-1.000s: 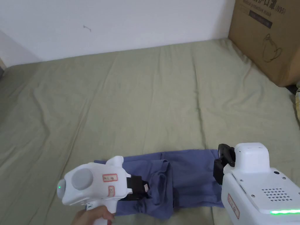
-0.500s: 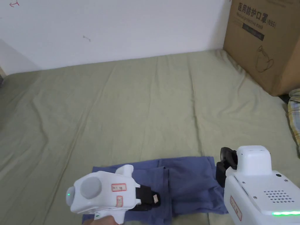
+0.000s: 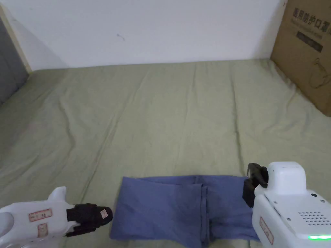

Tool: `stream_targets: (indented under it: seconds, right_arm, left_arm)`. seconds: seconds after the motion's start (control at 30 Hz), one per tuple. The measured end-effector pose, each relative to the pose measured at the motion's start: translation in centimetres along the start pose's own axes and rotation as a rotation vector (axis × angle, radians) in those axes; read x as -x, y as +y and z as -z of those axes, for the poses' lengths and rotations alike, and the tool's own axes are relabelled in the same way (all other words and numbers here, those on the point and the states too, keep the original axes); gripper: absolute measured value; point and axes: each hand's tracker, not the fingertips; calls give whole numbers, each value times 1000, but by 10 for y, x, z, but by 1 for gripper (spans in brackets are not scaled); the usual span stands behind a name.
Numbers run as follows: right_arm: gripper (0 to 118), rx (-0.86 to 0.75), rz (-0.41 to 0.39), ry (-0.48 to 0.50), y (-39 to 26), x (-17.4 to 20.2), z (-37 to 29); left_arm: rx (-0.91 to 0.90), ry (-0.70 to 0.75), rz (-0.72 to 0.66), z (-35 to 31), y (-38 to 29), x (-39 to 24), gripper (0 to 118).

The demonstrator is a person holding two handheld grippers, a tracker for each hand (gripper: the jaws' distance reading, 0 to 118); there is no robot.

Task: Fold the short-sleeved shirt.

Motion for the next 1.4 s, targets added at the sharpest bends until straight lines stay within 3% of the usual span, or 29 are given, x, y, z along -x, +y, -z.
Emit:
stream_targets:
  seconds: [0.03, 0.07, 0.1, 0.13, 0.33, 0.4, 0.43, 0.47, 0.5, 0.53, 0.57, 0.6, 0.63, 0.67, 0.83, 1.13, 1.33, 1.4]
  right_arm:
    - [1, 0, -2, 6, 1, 3, 1]
    - [1, 2, -7, 11, 3, 7, 3]
    - [0, 4, -17, 14, 4, 11, 5]
    - [1, 6, -26, 17, 4, 13, 7]
    - [1, 44, -62, 23, -1, 25, 18]
    - [1, 58, -80, 23, -3, 27, 21]
    - [1, 62, -88, 24, -4, 27, 22]
    - [1, 67, -94, 23, -3, 28, 23]
    - [1, 70, -97, 24, -2, 28, 24]
    - [1, 71, -98, 24, -2, 28, 25]
    - [1, 72, -100, 23, -2, 28, 26]
    - [1, 75, -101, 22, -1, 28, 28]
    - [1, 77, -102, 22, -1, 29, 29]
    - [1, 77, -104, 21, -1, 29, 29]
    - [1, 81, -102, 22, 2, 31, 27]
    - [1, 78, -88, 39, -2, 33, 18]
    - [0, 65, -95, 48, -1, 32, 11]
    - [1, 54, -91, 42, 2, 27, 9]
  left_arm:
    - [-10, -6, -21, 2, 1, 6, 58]
    - [-11, -20, -33, 5, 3, 14, 81]
    - [-2, -36, -56, 11, 5, 18, 97]
    - [3, -56, -79, 17, 6, 22, 105]
    - [42, -233, -190, 68, 11, 22, 105]
    - [64, -300, -241, 81, 12, 15, 101]
    - [78, -324, -244, 85, 14, 14, 91]
    - [80, -309, -234, 88, 15, 13, 84]
    - [75, -284, -220, 90, 15, 13, 84]
    - [84, -170, -151, 93, 17, 15, 33]
    - [120, -106, -121, 95, 15, 15, 10]
    - [133, -62, -118, 94, 15, 25, 10]
    - [120, -226, -186, 90, 13, 18, 10]
    - [99, -228, -202, 85, 13, 17, 10]
    - [102, -172, -144, 60, 26, 24, 10]
    - [16, -15, -164, -20, 43, 59, 10]
    - [-8, 38, -156, -29, 38, 23, 10]
    - [-37, 84, -82, -33, 40, -4, 10]
